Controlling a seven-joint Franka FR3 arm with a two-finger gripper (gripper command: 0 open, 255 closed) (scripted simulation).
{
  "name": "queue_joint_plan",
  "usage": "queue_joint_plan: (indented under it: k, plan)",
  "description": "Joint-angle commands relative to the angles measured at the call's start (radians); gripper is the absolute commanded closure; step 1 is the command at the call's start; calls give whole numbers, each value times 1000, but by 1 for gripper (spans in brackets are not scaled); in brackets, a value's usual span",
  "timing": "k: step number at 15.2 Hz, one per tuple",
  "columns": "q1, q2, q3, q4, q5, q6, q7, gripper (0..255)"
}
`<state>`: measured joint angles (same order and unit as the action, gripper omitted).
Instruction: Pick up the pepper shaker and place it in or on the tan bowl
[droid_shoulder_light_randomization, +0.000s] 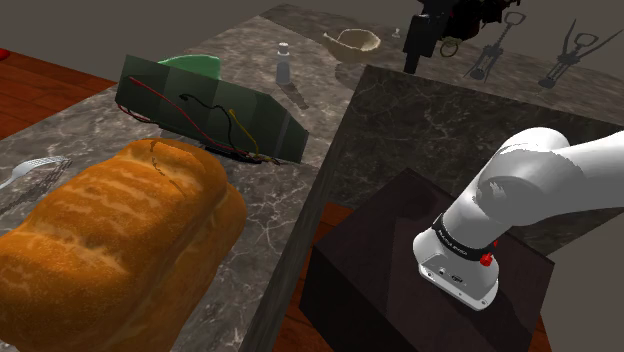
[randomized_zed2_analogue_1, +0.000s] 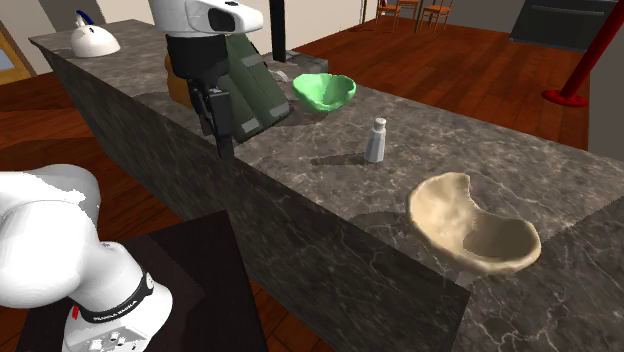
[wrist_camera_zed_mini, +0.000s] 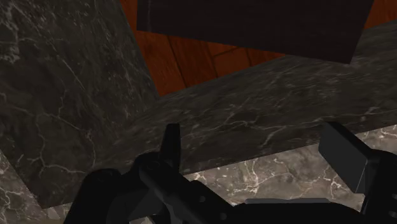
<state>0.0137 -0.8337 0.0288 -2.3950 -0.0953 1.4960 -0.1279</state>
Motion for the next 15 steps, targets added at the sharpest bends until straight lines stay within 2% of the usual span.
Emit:
queue_joint_plan:
  k: [1, 8, 15]
  plan:
    - [0, 0, 0, 0, 0, 0, 0, 0]
    - [1, 244, -3, 94, 34, 185, 28, 0]
    - [5, 494, -6, 249, 67, 316, 44, 0]
